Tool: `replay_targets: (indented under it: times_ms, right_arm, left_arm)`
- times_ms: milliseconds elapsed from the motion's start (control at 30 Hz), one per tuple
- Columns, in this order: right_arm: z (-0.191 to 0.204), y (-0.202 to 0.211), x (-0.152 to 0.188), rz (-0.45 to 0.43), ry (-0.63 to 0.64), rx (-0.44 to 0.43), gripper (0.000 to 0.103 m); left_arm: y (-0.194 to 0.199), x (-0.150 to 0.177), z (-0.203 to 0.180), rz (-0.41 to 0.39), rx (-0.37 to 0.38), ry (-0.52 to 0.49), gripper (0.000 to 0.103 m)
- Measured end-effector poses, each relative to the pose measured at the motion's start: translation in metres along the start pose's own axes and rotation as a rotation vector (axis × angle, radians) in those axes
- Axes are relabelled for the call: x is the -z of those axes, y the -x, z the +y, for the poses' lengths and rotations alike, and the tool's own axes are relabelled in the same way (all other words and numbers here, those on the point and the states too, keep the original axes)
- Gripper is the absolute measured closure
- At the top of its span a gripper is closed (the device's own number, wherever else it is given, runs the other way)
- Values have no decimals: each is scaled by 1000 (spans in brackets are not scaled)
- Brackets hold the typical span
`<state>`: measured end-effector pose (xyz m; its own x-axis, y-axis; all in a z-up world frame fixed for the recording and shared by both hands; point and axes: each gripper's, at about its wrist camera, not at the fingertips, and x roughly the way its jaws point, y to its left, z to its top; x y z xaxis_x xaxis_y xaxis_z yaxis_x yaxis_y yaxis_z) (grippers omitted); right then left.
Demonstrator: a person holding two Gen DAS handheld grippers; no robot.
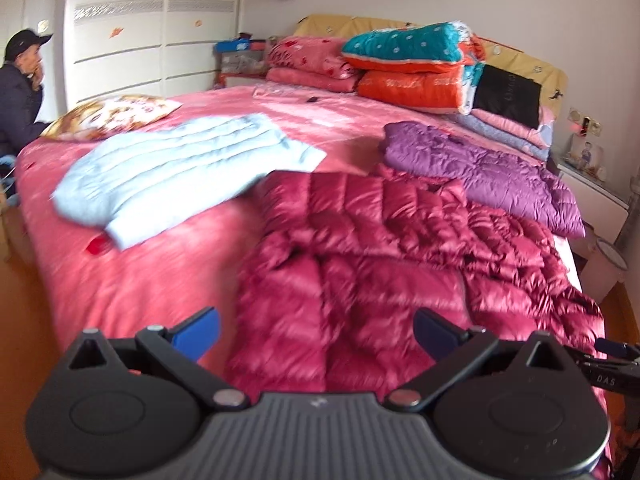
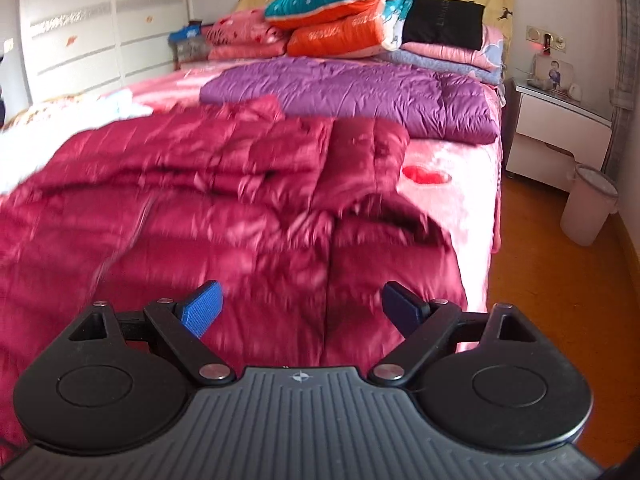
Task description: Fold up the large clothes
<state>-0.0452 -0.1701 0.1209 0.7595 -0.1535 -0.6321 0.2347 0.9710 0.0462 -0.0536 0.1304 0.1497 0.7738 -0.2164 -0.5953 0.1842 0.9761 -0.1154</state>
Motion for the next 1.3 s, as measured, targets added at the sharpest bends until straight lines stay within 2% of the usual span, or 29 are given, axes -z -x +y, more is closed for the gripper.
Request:
replay_targets:
  times_ms: [333, 600, 867, 1033, 1167, 1300]
  right_arm:
    - [7, 46, 35, 81, 27, -28, 0]
    - [-4, 79, 50, 134, 3, -96, 0]
    - [-2, 103, 68, 229, -6, -156, 0]
    - [-15, 110, 70, 276, -100, -200, 0]
    - [-28, 118, 72, 256, -182, -250, 0]
    - [-35, 123, 71, 237, -226, -232, 0]
  left_arm:
    - [44, 39, 28, 81, 9, 52, 1]
    - [53, 65, 30, 119, 48, 59, 1]
    - [55, 81, 29, 153, 71, 60, 1]
    - [51, 89, 30, 182, 97, 72, 1]
    - [41, 94, 32, 207, 104, 92, 1]
    - [25, 96, 37, 226, 113, 112, 1]
